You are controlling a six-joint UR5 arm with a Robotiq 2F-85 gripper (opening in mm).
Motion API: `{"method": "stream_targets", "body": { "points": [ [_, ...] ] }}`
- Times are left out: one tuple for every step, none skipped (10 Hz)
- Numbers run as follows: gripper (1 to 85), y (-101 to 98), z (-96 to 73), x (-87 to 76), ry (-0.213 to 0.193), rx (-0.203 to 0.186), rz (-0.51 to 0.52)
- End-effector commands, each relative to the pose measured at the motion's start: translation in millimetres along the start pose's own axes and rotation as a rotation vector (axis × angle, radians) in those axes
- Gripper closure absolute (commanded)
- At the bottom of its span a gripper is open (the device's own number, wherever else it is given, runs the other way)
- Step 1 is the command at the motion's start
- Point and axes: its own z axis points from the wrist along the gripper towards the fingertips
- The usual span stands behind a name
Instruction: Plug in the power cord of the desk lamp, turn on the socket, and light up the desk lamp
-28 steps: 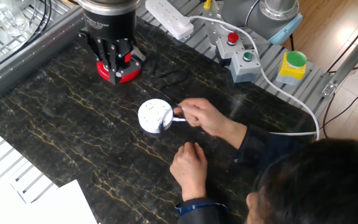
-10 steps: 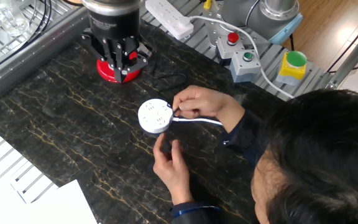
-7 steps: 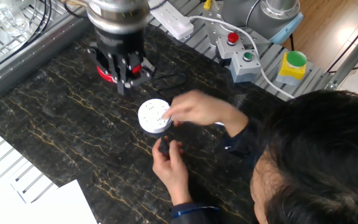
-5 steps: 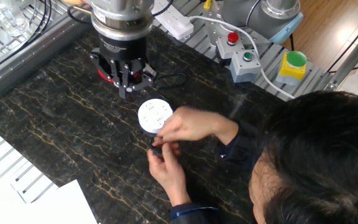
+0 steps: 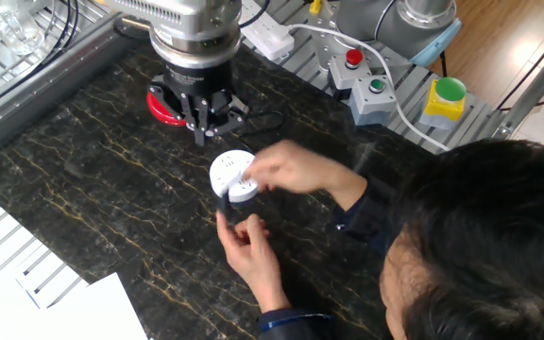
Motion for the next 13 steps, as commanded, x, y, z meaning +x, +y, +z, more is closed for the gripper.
{"method": "stream_targets", "body": {
  "points": [
    [81.0, -1.9, 29.6, -13.7, 0.021, 0.001, 0.007],
    [66.0, 0.4, 42.0, -19.7, 0.023, -0.02, -0.009],
    [47.7, -2.0, 50.3, -13.0, 0.05, -0.03, -0.05],
    [36.0, -8.6, 56.0, -13.1, 0.046, -0.019, -0.075],
    [33.7, -5.6, 57.7, -13.2, 0.042, -0.036, -0.07],
    [33.0, 0.5, 59.9, -15.5, 0.038, -0.052, -0.052],
    [32.3, 7.5, 62.7, -20.9, 0.028, -0.059, -0.03],
    [32.7, 9.6, 66.1, -23.2, 0.026, -0.044, -0.026],
    [33.0, 16.0, 70.6, -25.8, 0.023, -0.044, -0.011],
    [33.3, 23.7, 76.5, -30.0, 0.015, -0.045, 0.01],
    [35.3, 23.0, 80.5, -31.6, 0.012, -0.034, 0.015],
    [37.0, 19.8, 84.6, -31.4, 0.01, -0.03, 0.006],
    [37.0, 18.6, 88.8, -31.3, 0.003, -0.032, 0.001]
  ]
}}
